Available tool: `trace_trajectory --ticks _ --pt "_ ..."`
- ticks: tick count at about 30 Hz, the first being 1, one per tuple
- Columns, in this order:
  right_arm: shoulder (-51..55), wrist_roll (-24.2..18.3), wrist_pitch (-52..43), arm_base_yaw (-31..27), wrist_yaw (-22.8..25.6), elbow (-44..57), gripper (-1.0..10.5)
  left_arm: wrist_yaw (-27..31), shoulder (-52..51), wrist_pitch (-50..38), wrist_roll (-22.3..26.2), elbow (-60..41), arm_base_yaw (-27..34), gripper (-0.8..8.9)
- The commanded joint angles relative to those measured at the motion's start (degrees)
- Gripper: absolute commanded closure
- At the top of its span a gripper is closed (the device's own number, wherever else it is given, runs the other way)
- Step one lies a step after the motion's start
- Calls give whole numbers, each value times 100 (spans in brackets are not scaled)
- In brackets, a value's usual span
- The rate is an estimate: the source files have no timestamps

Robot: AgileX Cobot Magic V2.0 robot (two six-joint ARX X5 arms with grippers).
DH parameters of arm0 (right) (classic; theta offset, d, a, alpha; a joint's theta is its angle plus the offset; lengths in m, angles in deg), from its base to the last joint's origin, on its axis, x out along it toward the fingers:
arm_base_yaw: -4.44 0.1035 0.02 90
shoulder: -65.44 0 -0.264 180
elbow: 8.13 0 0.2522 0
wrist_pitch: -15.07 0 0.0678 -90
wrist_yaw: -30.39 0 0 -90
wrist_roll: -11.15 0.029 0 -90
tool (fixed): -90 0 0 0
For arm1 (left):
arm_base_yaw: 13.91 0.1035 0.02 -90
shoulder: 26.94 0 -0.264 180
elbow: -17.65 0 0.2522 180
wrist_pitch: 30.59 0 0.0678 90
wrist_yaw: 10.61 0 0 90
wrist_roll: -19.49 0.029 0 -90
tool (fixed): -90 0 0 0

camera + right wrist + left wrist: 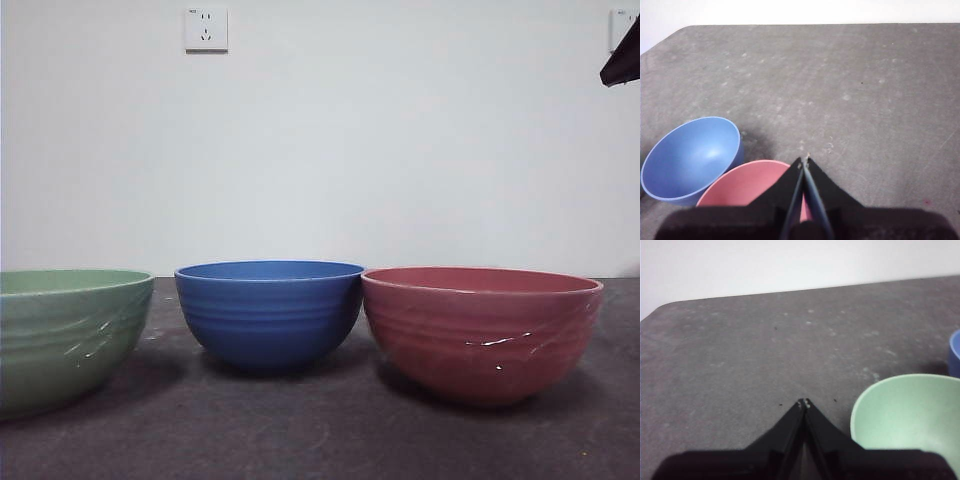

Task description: Pick up the green bowl on the top,put the green bowl on the left,pick up the red bowl in the middle,put the red bowl on the right

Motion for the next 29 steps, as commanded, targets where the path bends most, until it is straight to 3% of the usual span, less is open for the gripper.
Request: trace_trajectory --ticks 1,22,25,29 --pt "13 55 -33 2 13 15 944 -55 -15 -70 -170 -94 28 817" --pt "13 55 -33 2 15 15 944 -52 -15 -35 -170 -94 28 817" --pt "133 -610 -15 11 632 15 946 -52 -15 -35 -170 -94 28 817" --pt "861 -636 234 -35 1687 79 946 -55 -15 -35 -170 -94 28 817"
